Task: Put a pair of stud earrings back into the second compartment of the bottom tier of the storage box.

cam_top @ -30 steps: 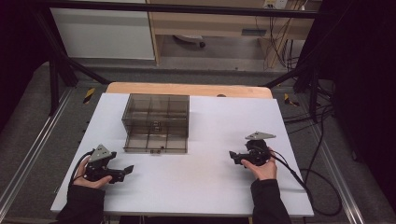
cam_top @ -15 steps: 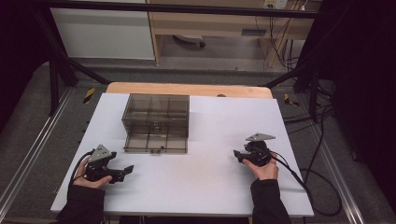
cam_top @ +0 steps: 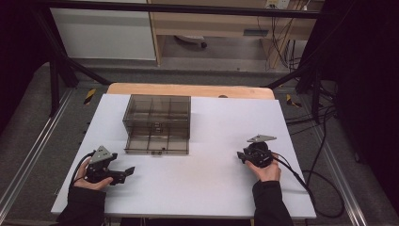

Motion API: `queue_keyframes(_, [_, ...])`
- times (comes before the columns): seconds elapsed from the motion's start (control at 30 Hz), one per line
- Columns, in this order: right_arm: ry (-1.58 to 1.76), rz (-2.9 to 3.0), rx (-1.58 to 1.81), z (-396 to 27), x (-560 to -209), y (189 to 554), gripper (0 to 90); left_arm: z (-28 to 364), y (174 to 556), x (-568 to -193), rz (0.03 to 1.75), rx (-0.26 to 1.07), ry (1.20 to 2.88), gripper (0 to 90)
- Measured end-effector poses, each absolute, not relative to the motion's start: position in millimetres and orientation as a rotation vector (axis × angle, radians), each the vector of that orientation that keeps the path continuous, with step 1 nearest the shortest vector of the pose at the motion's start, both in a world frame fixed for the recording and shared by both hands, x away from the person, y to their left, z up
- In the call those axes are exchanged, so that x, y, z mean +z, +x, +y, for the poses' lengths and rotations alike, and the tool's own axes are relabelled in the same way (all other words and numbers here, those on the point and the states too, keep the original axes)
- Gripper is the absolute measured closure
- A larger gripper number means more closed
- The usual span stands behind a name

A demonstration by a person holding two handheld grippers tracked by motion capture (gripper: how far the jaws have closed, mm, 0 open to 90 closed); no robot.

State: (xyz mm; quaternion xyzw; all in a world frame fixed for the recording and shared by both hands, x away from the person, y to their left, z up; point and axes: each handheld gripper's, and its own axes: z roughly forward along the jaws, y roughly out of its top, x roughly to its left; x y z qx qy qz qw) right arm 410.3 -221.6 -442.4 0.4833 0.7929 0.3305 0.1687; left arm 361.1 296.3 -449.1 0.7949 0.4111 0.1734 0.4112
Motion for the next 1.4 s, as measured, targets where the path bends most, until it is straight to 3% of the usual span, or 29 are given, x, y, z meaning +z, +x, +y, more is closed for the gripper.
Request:
queue_keyframes(0.63, [1.384, 2.270, 0.923, -220.8, -445.2, 412.8, 77.6, 296.4, 361.2, -449.1, 1.034, 0.437, 2.002, 6.2])
queue_keyframes(1.4, [1.376, 2.263, 0.959, -222.5, -439.3, 410.2, 81.1, 296.6, 361.1, -448.8, 1.034, 0.438, 2.000, 6.2])
